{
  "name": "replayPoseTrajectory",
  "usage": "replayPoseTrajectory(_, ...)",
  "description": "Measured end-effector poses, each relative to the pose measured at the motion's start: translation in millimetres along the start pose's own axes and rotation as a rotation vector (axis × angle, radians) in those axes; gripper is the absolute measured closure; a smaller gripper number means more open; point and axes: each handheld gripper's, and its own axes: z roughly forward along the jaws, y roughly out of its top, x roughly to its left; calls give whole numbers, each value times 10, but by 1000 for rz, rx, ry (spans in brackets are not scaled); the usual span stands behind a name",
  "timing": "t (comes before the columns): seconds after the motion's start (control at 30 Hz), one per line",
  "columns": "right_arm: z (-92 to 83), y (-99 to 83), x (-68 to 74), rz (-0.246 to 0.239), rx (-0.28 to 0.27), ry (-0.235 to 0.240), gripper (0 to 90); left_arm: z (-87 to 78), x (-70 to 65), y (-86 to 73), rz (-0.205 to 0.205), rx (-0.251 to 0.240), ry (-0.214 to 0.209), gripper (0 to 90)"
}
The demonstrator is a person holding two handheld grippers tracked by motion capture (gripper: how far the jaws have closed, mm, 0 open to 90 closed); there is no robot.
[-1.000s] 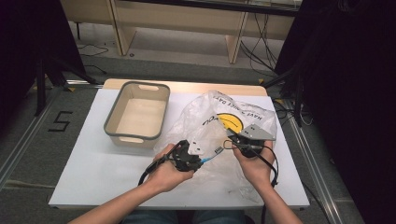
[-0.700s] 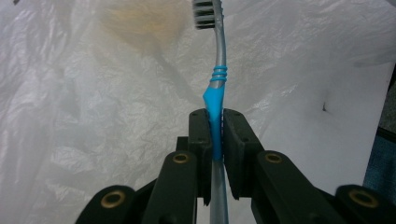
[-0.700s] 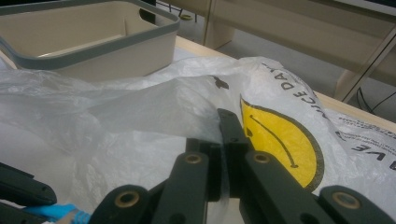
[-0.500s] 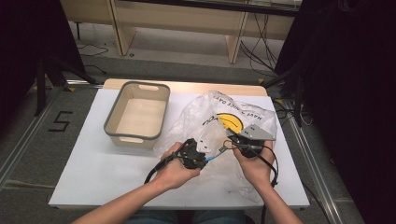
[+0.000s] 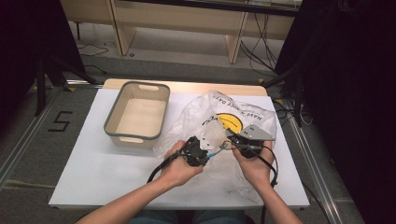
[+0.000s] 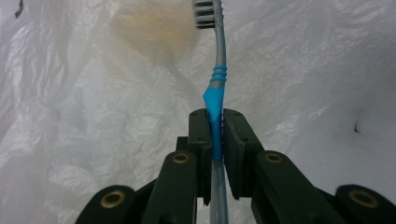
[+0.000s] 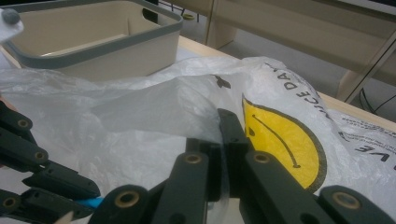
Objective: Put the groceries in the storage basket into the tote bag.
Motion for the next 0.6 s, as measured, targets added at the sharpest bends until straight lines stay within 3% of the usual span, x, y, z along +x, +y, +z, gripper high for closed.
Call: replayPoseTrajectory(0.6, 2, 0, -1, 0, 1, 1, 900, 193, -18, 31, 37, -35, 50, 815)
